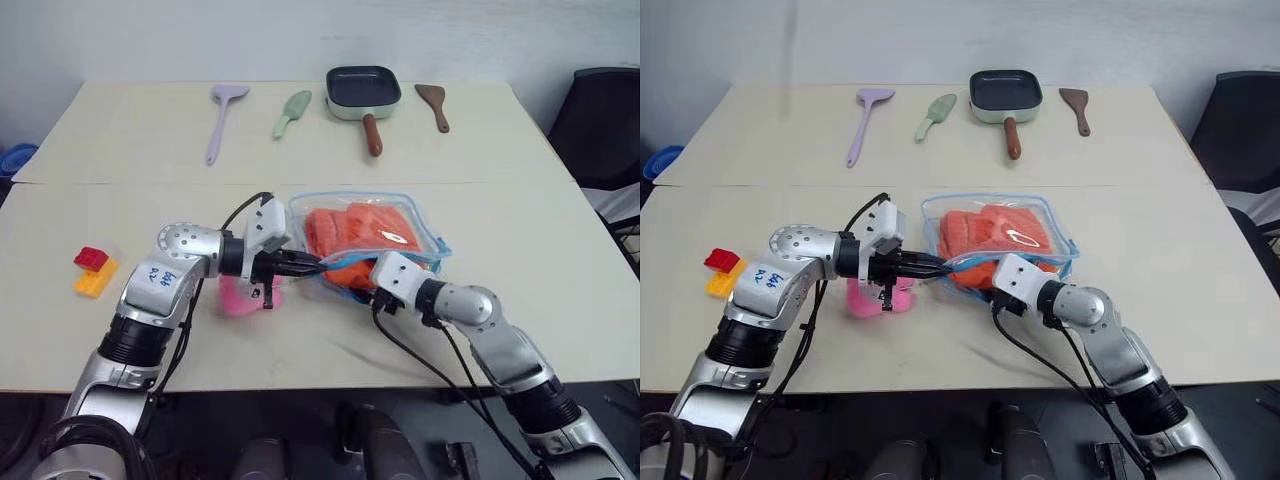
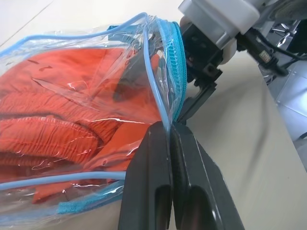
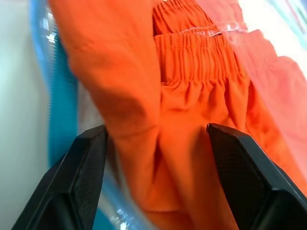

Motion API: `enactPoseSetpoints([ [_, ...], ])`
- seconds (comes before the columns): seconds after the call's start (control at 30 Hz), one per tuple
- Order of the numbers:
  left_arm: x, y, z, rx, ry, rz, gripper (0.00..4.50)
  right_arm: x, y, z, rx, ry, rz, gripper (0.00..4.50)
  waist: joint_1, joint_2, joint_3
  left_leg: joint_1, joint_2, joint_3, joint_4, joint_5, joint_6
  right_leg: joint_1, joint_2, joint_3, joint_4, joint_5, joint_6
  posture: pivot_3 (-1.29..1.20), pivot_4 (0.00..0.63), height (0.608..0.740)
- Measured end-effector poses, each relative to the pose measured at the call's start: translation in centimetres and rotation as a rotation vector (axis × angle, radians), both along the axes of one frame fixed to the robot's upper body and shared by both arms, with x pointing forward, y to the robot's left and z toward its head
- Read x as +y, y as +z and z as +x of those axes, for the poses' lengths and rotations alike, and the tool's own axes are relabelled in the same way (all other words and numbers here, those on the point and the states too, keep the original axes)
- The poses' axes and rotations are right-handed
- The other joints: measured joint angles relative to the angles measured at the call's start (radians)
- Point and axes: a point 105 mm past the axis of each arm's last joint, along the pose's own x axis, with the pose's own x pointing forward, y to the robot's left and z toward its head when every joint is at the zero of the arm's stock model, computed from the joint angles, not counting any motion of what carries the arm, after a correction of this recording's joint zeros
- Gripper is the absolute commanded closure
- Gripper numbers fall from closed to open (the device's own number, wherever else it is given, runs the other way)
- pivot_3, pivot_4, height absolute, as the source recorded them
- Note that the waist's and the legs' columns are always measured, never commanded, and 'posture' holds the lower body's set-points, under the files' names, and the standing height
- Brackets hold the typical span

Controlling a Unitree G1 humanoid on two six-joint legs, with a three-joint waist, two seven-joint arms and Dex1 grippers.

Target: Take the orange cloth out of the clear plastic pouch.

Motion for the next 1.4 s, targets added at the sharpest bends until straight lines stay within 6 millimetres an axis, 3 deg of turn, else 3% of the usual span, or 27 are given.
enactPoseSetpoints([
  [0.27,0.0,0.0,0.0,-0.005,-0.001,-0.001,4.50,-0.7,-0.2,1.4,-0.023,-0.051,0.008,1.10,-0.004,0.000,0.000,0.001,0.001,-0.001,0.000,0.000,0.000,0.001,-0.001,0.000,0.000,0.000,0.000,0.00,0.150,0.740],
  [0.43,0.1,0.0,0.1,-0.011,-0.002,-0.002,4.50,-2.1,-0.2,2.0,-0.122,-0.077,-0.115,1.10,0.002,0.000,-0.001,0.004,0.001,-0.003,0.000,0.000,0.001,0.012,-0.001,-0.002,-0.004,0.000,0.000,0.00,0.150,0.740],
  [0.57,0.1,0.0,0.1,-0.017,-0.003,-0.001,4.50,-2.3,-0.5,2.1,-0.111,-0.086,-0.117,1.96,0.003,-0.001,-0.002,0.004,0.001,-0.004,0.000,0.000,0.001,0.014,-0.001,-0.002,-0.006,0.000,0.001,0.00,0.150,0.740],
  [0.8,0.1,-0.1,0.3,-0.033,0.005,0.007,4.50,-2.3,-1.3,1.7,-0.063,-0.070,-0.113,4.41,0.003,-0.001,-0.002,0.004,0.001,-0.004,0.000,0.000,0.001,0.014,-0.001,-0.002,-0.004,0.001,0.001,0.00,0.150,0.740],
  [0.93,0.3,-0.3,0.6,-0.042,0.023,0.017,4.50,-2.8,-1.2,1.1,-0.045,-0.053,-0.110,4.46,0.003,-0.001,-0.002,0.004,0.001,-0.004,0.000,0.000,0.001,0.014,-0.001,-0.002,-0.004,0.001,0.001,0.00,0.150,0.740],
  [1.13,0.3,-0.6,2.4,-0.077,0.095,0.021,4.50,-3.0,-1.2,-2.1,0.005,0.112,-0.161,4.46,0.004,-0.001,-0.002,0.003,0.002,-0.005,-0.001,0.000,0.001,0.014,0.000,-0.003,-0.006,0.001,0.002,0.00,0.150,0.740],
  [1.27,0.2,-0.2,4.7,-0.112,0.192,0.011,4.50,-1.9,-1.3,-6.9,0.114,0.369,-0.162,4.46,0.006,-0.001,-0.002,0.003,0.001,-0.005,-0.001,0.000,0.001,0.014,0.000,-0.004,-0.006,0.001,0.002,0.00,0.150,0.740],
  [1.4,0.1,-0.2,6.1,-0.132,0.252,0.010,4.50,-2.1,-2.0,-9.8,0.214,0.514,-0.221,4.46,0.004,-0.001,-0.002,0.003,0.001,-0.005,-0.002,0.000,0.001,0.013,0.000,-0.004,-0.007,0.001,0.002,0.00,0.150,0.740],
])
